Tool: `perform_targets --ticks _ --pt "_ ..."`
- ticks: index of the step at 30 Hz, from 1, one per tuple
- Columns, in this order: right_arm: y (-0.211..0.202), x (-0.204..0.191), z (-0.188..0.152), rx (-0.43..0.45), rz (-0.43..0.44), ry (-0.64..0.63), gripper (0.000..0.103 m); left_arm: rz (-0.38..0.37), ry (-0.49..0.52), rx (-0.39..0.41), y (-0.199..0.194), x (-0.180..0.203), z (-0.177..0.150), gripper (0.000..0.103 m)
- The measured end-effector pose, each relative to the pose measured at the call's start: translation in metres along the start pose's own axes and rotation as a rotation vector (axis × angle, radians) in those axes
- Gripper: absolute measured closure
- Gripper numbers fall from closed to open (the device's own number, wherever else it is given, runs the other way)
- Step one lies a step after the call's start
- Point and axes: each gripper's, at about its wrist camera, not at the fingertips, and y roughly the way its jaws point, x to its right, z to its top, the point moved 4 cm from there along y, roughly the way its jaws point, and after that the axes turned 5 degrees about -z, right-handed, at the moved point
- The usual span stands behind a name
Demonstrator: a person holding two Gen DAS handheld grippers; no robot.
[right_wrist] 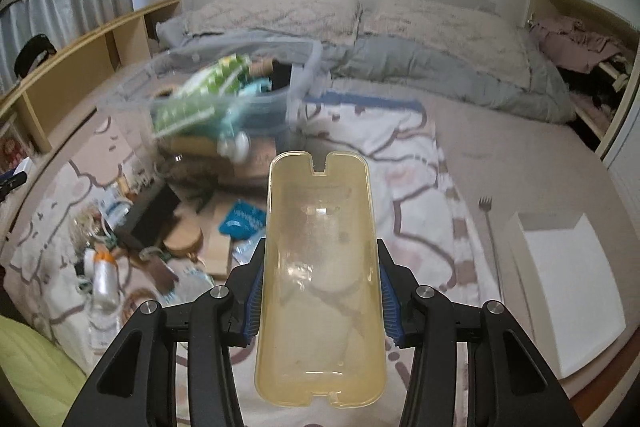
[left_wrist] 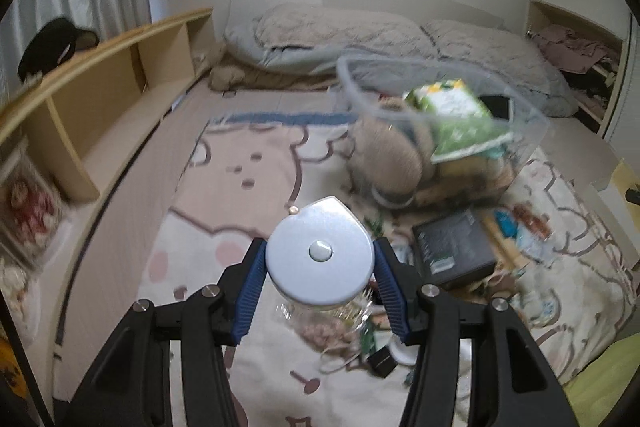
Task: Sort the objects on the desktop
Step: 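Lift the tape measure with the left tool while the right tool lifts the yellow tray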
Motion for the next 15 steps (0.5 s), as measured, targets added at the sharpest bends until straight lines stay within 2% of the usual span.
perform_targets --ticks 8,15 --pt "-0.034 -0.012 0.04 0.072 0.001 -0.021 0.055 -0.03 0.04 0.068 -0.032 0.033 0.063 0.05" --pt "-0.06 -0.027 0.081 0.133 0.018 -0.023 0.055 -0.084 0.037 0.098 -0.037 0.067 0.114 0.05"
